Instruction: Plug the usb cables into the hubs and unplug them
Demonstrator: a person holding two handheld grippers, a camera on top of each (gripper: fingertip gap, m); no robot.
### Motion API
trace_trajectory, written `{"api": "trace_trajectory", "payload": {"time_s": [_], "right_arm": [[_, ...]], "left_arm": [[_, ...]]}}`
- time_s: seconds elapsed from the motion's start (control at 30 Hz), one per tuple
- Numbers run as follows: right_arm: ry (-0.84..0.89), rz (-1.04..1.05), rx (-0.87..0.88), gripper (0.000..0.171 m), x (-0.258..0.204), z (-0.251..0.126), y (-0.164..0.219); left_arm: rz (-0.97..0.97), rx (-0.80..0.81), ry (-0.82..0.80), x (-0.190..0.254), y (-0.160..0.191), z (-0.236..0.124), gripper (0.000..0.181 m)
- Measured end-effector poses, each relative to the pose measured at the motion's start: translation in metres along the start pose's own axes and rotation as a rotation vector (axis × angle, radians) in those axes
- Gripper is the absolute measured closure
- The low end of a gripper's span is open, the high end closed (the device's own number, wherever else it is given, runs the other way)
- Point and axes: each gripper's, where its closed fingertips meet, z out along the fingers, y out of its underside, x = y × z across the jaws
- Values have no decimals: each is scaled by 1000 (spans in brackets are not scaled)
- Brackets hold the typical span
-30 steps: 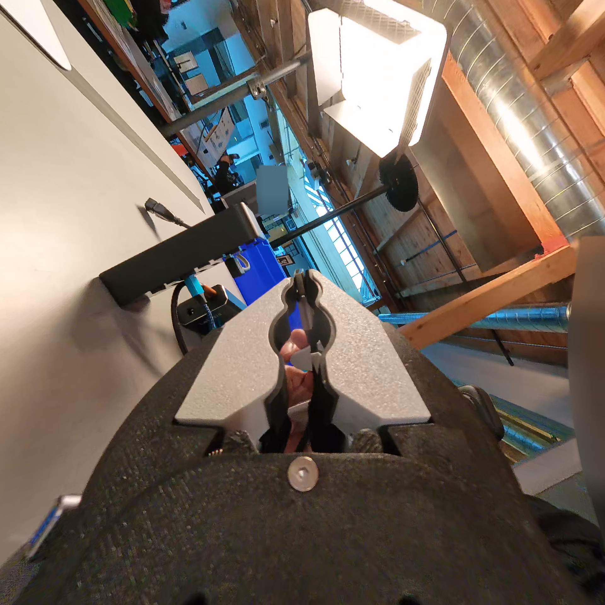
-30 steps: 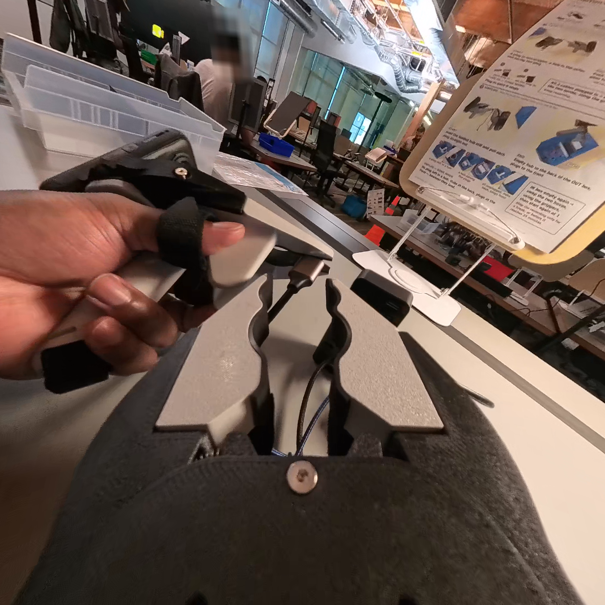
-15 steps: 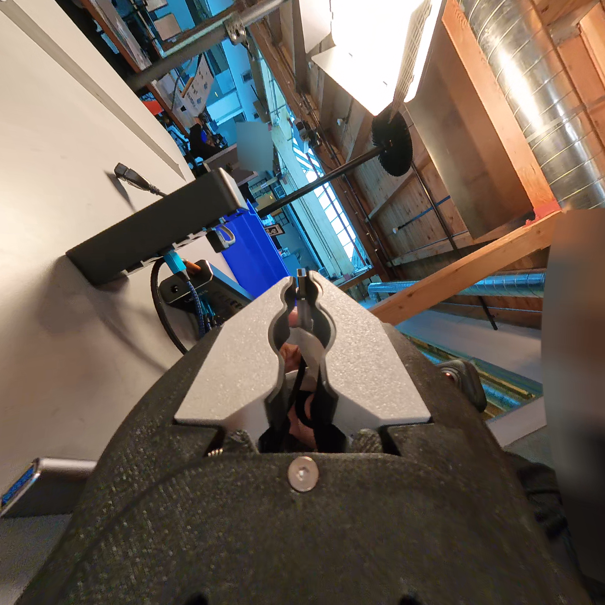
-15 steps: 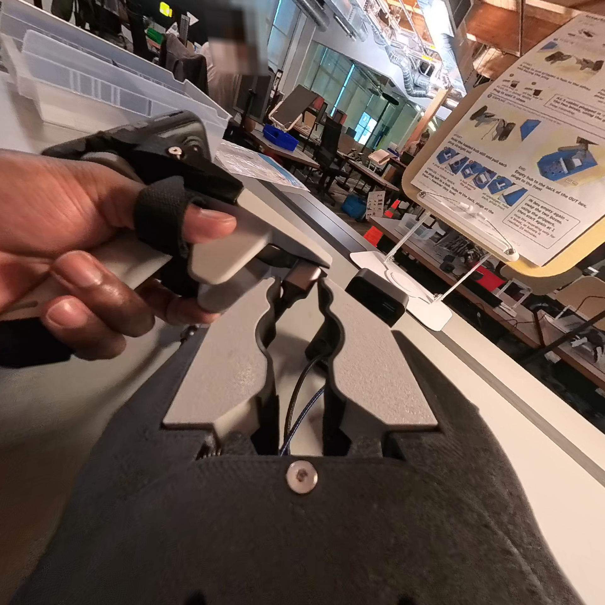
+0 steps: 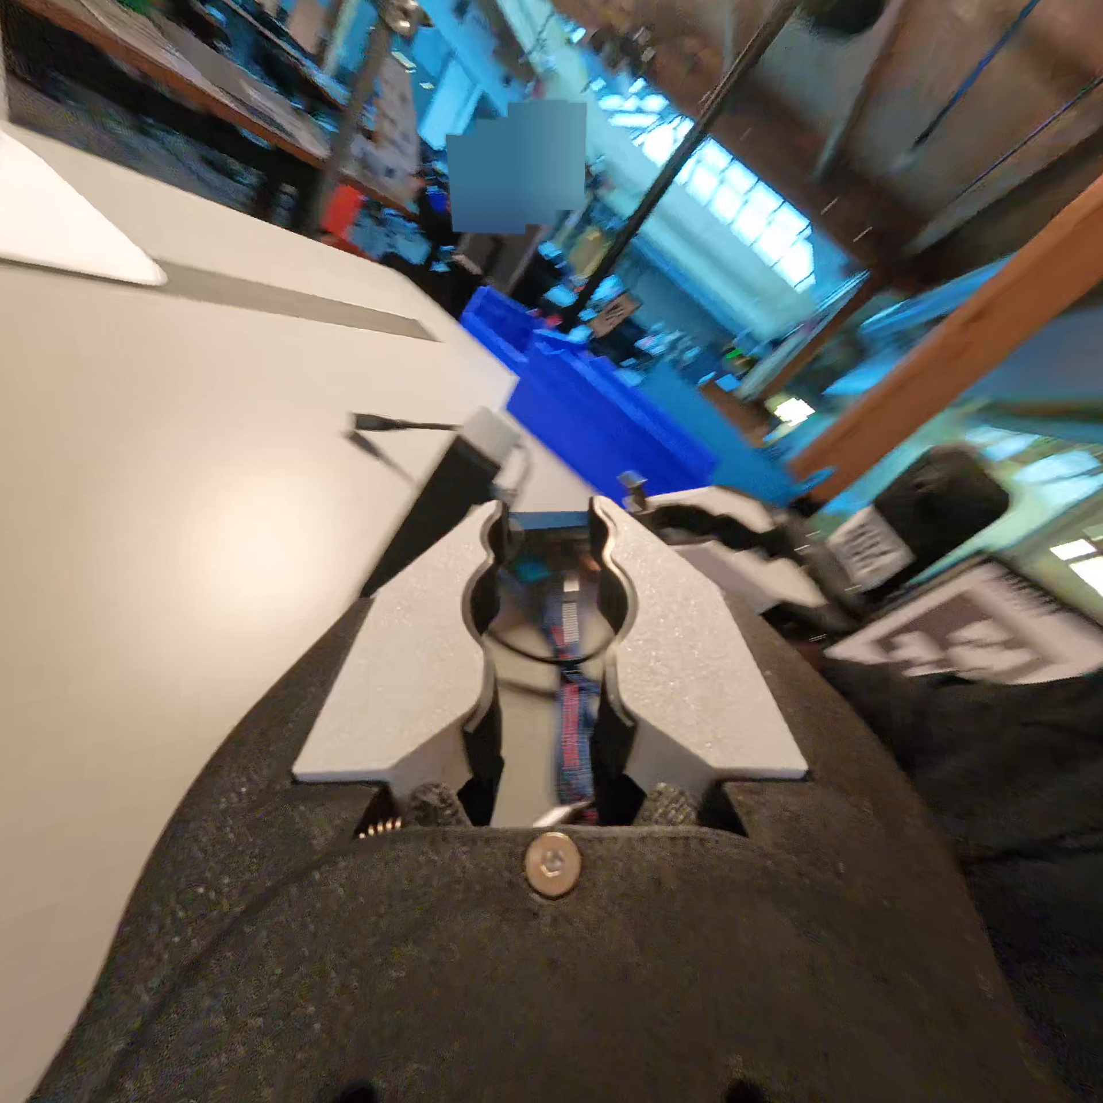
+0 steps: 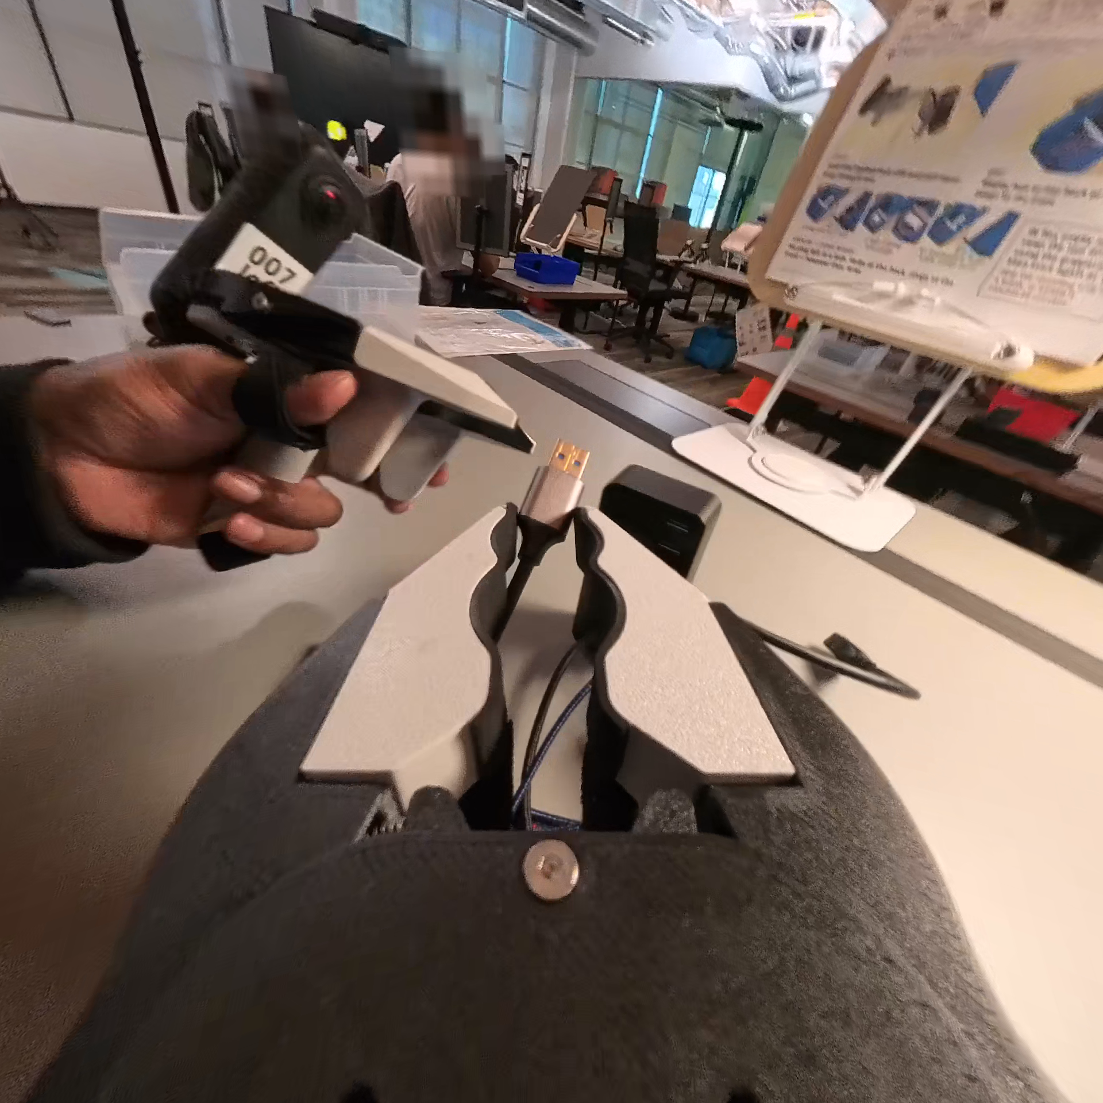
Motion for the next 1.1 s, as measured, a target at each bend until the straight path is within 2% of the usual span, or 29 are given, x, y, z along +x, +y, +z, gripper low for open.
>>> {"api": "trace_trajectory", "payload": {"time_s": [0.13, 0.2, 0.33, 0.53, 0.7, 0.93, 1.1], "right_arm": [[21, 104, -47, 153, 14, 2, 11], [22, 136, -65, 153, 17, 3, 15], [48, 145, -101, 153, 24, 3, 23], [74, 152, -153, 154, 34, 3, 31], [80, 131, -207, 154, 38, 3, 37], [147, -16, -238, 154, 46, -1, 35], [172, -95, -271, 154, 45, -1, 37]], "left_arm": [[294, -123, -166, -46, 2, 8, 128], [378, -197, -152, -55, 12, 20, 119], [485, -304, -76, -55, 28, 44, 111], [602, -424, -88, -65, 41, 62, 115], [700, -355, -83, -58, 34, 70, 147], [888, -276, -222, -49, 30, 71, 149], [940, -255, -263, -43, 27, 66, 152]]}}
